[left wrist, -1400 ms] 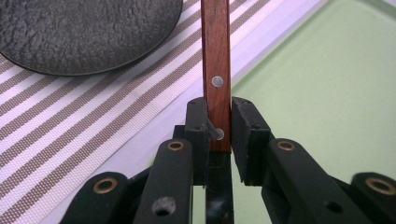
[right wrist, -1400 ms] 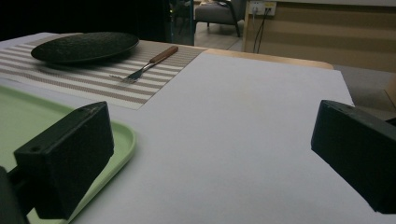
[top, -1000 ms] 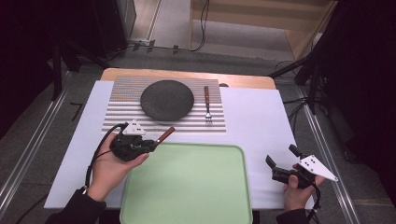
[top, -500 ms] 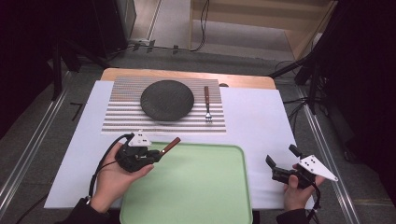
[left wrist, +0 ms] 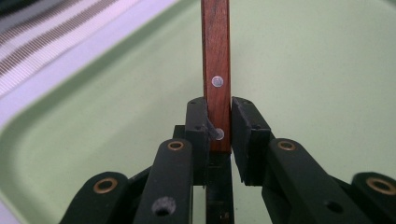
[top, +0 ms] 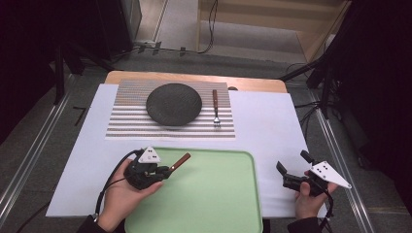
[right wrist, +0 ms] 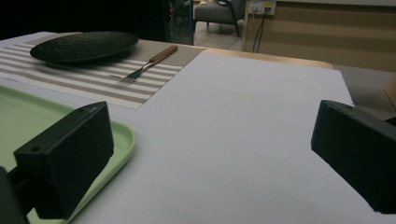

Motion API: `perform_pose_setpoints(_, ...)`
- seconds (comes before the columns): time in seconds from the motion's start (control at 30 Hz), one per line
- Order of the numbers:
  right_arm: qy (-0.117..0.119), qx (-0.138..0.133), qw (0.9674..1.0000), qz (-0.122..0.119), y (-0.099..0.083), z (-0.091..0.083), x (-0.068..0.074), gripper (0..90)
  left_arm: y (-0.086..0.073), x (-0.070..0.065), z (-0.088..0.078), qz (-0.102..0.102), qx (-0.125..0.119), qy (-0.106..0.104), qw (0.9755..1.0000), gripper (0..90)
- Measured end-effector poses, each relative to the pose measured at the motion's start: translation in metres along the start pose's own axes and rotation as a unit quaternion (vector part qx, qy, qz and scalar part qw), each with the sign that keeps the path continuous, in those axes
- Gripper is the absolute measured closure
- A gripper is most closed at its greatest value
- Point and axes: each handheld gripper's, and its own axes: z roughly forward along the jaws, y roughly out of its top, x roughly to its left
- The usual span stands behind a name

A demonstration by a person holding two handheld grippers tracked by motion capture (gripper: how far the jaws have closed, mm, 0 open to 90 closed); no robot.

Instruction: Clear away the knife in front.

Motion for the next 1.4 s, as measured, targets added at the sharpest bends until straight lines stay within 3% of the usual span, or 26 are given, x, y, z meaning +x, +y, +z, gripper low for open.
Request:
perform_pose_setpoints(0.37, 0.0, 0.001, 1.0, 0.001, 0.0, 0.0, 0.0, 0.0, -0.018, -0.009, 0.009, -0.023, 0.007, -0.004, 0.9997, 77.5)
perform_pose_setpoints(0.8, -0.001, 0.002, 1.0, 0.001, 0.0, 0.0, 0.0, 0.0, -0.034, -0.007, 0.009, -0.037, 0.007, 0.018, 0.9991, 77.2)
perform_pose_setpoints(0.9, -0.001, 0.002, 1.0, 0.0, 0.0, 0.0, 0.0, 0.0, -0.034, -0.007, 0.01, -0.033, 0.012, 0.016, 0.9993, 75.5)
perform_pose_setpoints(0.97, -0.001, 0.002, 1.0, 0.0, 0.0, 0.0, 0.0, 0.0, -0.033, -0.008, 0.01, -0.033, 0.002, 0.015, 0.9993, 68.8)
perform_pose_setpoints(1.03, -0.001, 0.003, 1.0, 0.001, 0.0, 0.0, 0.001, 0.0, -0.031, -0.007, 0.007, -0.033, -0.012, 0.015, 0.9993, 67.5)
perform_pose_setpoints(1.07, -0.001, 0.004, 1.0, -0.001, 0.0, 0.0, 0.001, 0.0, -0.029, -0.009, 0.004, -0.026, -0.029, 0.016, 0.9991, 71.8)
perform_pose_setpoints(1.13, -0.001, 0.003, 1.0, -0.003, 0.0, 0.001, 0.001, 0.0, -0.027, -0.01, 0.002, -0.013, -0.04, -0.007, 0.9991, 89.3)
perform_pose_setpoints(1.2, -0.001, 0.003, 1.0, -0.003, 0.0, 0.001, 0.001, 0.0, -0.023, -0.013, 0.004, 0.001, -0.037, -0.027, 0.9989, 90.0)
perform_pose_setpoints(1.4, -0.001, 0.003, 1.0, -0.003, 0.0, 0.001, 0.001, 0.0, -0.02, -0.018, 0.015, 0.021, -0.014, -0.02, 0.9995, 90.0)
